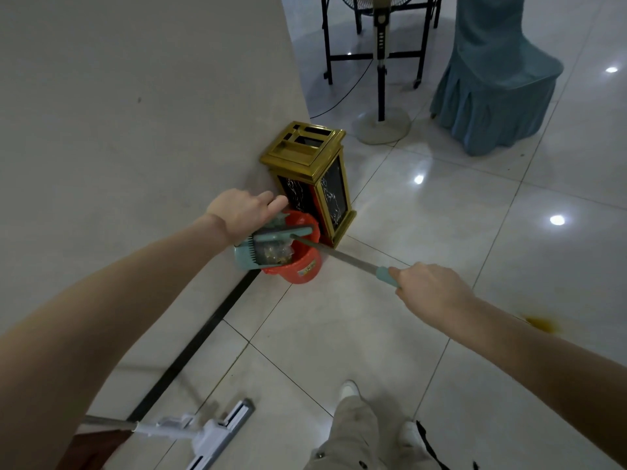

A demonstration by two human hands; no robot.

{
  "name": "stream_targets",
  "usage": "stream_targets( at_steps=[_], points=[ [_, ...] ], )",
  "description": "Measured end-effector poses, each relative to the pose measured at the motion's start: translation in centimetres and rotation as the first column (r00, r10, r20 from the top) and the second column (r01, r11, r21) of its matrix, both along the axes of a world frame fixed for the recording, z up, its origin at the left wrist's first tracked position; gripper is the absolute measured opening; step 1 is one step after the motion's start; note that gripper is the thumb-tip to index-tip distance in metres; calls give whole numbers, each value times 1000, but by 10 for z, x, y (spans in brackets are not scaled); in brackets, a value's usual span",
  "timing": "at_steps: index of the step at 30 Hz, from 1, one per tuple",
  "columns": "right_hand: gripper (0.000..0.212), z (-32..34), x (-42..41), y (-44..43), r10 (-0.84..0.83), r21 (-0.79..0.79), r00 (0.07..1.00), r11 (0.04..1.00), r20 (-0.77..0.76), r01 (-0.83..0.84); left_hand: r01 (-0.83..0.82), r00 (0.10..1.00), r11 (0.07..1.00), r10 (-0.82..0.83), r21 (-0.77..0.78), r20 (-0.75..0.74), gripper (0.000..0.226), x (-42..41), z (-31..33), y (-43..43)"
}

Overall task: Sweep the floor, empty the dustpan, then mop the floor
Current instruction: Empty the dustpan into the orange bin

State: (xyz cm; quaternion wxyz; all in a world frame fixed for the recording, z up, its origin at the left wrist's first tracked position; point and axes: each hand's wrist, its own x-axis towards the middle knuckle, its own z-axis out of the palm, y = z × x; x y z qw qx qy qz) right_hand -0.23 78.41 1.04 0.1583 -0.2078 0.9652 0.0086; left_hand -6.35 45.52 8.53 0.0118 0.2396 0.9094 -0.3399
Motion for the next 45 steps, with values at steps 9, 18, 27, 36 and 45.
stream_targets(
  at_steps=[9, 18, 27, 36, 45],
  points=[
    [36, 11, -6, 15, 39, 144, 997, 989, -67, -29, -22, 999, 999, 22, -30, 24, 53, 6, 1, -2],
    [31, 20, -17, 44, -45, 52, 998, 998, -37, 47, -4, 1000, 998, 6, -64, 27, 56, 5, 4, -2],
    [34, 15, -17, 4, -50, -21, 999, 999, 20, 50, -51, 999, 999, 51, 0, -17, 40, -2, 4, 1],
    [34, 19, -18, 4, -45, 3, 999, 999, 17, 45, -44, 997, 998, 46, 33, -54, 27, -9, 6, -8],
    [33, 24, -26, 27, 2, -3, 1000, 1000, -24, -2, -39, 998, 999, 40, 14, -42, 32, -9, 5, -11]
  ],
)
